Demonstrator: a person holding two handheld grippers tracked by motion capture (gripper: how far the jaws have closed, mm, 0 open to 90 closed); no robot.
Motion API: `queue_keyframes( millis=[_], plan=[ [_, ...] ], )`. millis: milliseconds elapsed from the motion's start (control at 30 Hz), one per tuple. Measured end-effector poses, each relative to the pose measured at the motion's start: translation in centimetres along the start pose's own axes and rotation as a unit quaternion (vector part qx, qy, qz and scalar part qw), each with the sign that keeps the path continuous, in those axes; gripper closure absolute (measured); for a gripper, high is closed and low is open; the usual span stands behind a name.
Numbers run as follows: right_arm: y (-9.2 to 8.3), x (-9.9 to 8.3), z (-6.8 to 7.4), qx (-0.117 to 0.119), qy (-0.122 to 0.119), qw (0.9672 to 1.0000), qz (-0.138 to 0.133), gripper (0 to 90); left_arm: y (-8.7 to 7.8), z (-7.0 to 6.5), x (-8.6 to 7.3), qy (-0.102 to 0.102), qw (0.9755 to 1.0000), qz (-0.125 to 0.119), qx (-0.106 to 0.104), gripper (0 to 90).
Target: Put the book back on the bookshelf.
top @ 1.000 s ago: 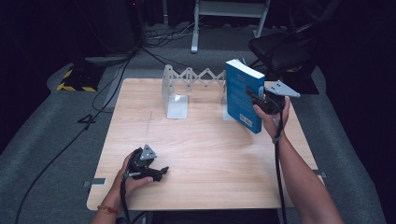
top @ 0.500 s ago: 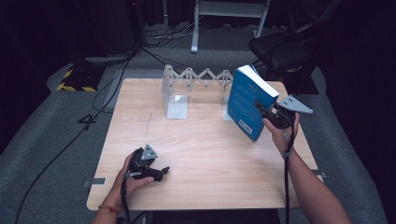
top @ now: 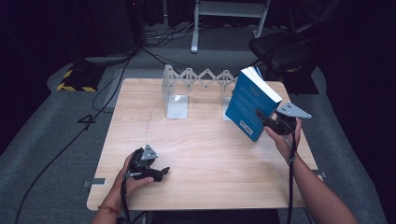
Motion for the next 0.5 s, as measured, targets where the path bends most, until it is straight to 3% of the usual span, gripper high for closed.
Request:
queue_keyframes(
  millis=[100,167,233,300,500],
  plan=[
    [0.7,-3.2,0.3,0.025,0.003,0.9991,0.035,54.6,0.0,0.0,0.0,0.005,1.0000,0.000,0.000,14.7],
    [1.1,-3.8,0.4,0.027,0.008,0.9987,0.042,56.7,0.0,0.0,0.0,0.005,1.0000,0.000,-0.001,14.8],
    [1.9,-4.7,0.6,0.032,0.029,0.9979,0.047,58.7,0.1,-0.1,0.0,0.003,1.0000,0.001,-0.003,14.8],
    [2.4,-4.7,0.8,0.029,0.045,0.9975,0.047,59.9,0.0,-0.1,0.0,0.004,1.0000,0.001,-0.003,14.9],
    [4.3,-3.8,1.4,-0.003,0.056,0.9977,0.038,61.1,0.1,-0.1,0.1,0.006,1.0000,0.000,-0.005,14.8]
  ],
)
Point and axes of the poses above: each handheld gripper's, and its own axes: y roughly forward along the jaws, x roughly out of its top, z roughly to its left, the point moved 9 cm from there along y, roughly forward along the jaws, and after that the axes turned 2 degrees about y, right-handed, at the moved point
